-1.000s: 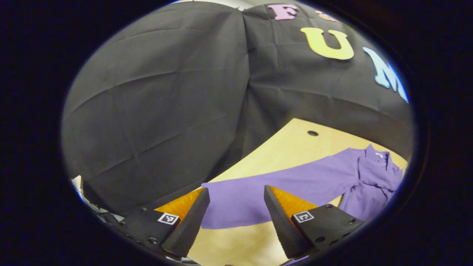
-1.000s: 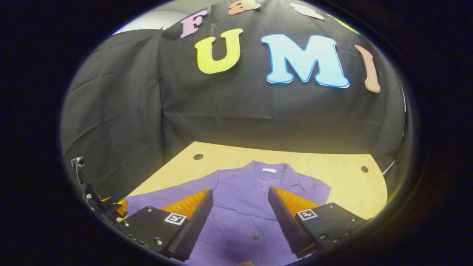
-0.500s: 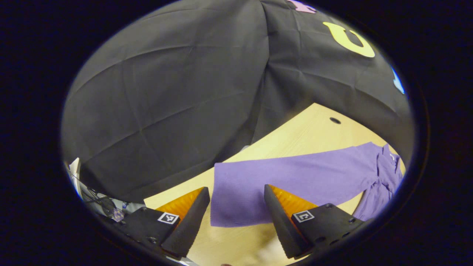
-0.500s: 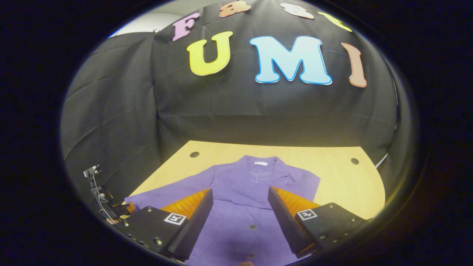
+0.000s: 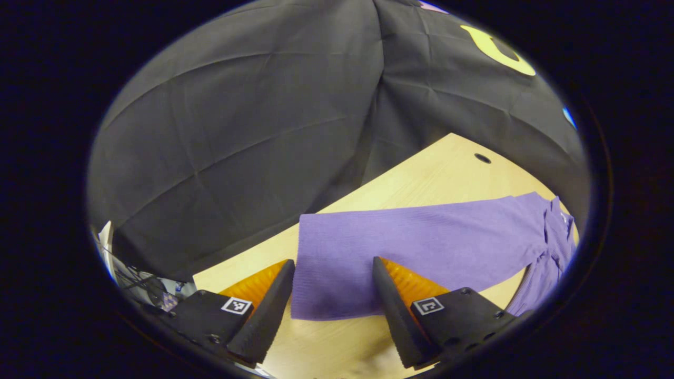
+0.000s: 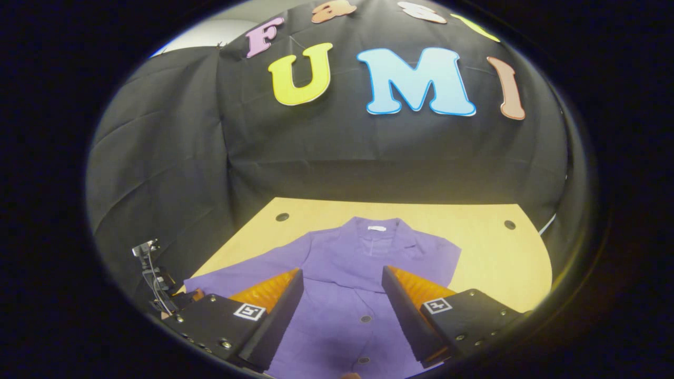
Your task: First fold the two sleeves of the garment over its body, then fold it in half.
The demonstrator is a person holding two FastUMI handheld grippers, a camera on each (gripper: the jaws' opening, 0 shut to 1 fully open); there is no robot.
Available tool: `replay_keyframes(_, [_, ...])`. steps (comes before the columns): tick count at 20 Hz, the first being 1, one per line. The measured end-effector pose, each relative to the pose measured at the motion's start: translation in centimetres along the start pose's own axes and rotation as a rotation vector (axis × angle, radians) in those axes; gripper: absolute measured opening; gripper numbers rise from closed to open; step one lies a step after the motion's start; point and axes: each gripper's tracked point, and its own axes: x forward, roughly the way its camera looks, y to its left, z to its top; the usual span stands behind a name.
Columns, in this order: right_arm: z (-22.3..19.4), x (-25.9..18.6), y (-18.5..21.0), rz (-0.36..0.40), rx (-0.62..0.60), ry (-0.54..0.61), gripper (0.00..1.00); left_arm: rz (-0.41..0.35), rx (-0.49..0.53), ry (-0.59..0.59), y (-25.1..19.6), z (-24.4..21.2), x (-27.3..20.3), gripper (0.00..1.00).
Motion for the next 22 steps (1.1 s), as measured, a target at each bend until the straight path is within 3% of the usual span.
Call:
replay_keyframes(1, [-0.2,0.2,0.1,0.007,-0.002,0.002,0.93,0.0,-0.003,-0.005,0.0,0.2,0.0,0.88])
replay_keyframes(4, [-0.3,0.5,0.2,0.023,0.008,0.011,0.93,-0.018,0.001,-0.017,-1.5,-0.5,0.6,0.76])
replay_keyframes(6, [-0.4,0.8,-0.1,0.029,0.019,0.015,0.93,-0.019,0.007,-0.023,-2.0,-0.4,0.5,0.53])
replay_keyframes(8, [-0.5,0.8,-0.5,0.027,0.032,0.018,0.93,-0.048,-0.033,-0.051,-2.5,0.1,0.8,0.52])
replay_keyframes(9, [-0.8,0.8,-0.8,0.027,0.041,0.02,0.93,-0.052,-0.057,-0.053,-2.9,0.4,0.8,0.15])
replay_keyframes(12, [-1.0,0.7,-1.9,0.009,0.062,0.021,0.93,-0.054,-0.04,-0.054,-2.8,0.2,0.8,0.14])
replay_keyframes(13, [-1.1,0.6,-2.4,-0.001,0.067,0.019,0.93,-0.065,-0.043,-0.047,-3.0,0.3,0.7,0.07])
replay_keyframes(18, [-0.6,-0.3,-5.4,-0.07,0.059,-0.007,0.93,-0.202,-0.239,0.003,-5.8,1.5,-0.8,0.07])
replay_keyframes(22, [-1.4,-0.5,-6.5,-0.077,0.08,0.004,0.93,-0.325,-0.312,-0.013,-9.4,4.6,-3.2,0.07])
